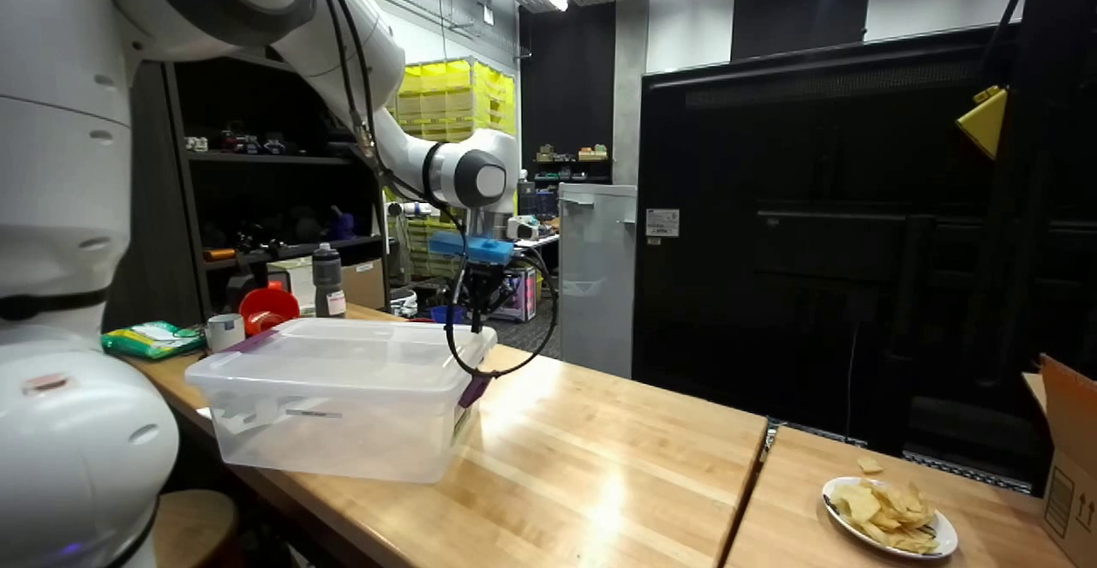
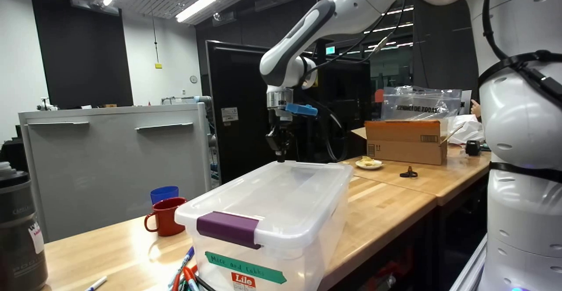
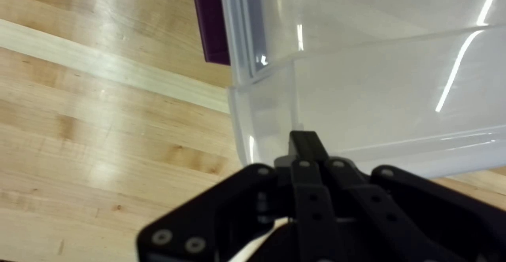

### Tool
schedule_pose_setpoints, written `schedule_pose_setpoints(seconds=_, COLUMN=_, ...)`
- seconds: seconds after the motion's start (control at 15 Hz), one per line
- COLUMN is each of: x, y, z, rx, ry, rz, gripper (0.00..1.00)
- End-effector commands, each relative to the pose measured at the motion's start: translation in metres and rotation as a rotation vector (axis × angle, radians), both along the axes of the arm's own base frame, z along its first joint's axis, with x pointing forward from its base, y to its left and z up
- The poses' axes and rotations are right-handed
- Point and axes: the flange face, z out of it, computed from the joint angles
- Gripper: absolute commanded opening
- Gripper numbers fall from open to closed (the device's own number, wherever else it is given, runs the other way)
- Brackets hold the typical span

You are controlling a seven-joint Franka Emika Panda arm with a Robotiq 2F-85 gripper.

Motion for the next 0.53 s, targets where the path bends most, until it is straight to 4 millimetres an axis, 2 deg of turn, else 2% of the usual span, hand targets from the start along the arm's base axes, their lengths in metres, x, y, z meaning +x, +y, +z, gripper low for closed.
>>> schedule_pose_setpoints(seconds=0.0, x=-0.011, y=-0.003, z=0.002, rx=0.008, ry=-0.002, rz=-0.009, gripper=0.0)
schedule_pose_setpoints(seconds=0.47, x=-0.022, y=0.001, z=-0.001, rx=-0.006, ry=-0.005, rz=0.003, gripper=0.0)
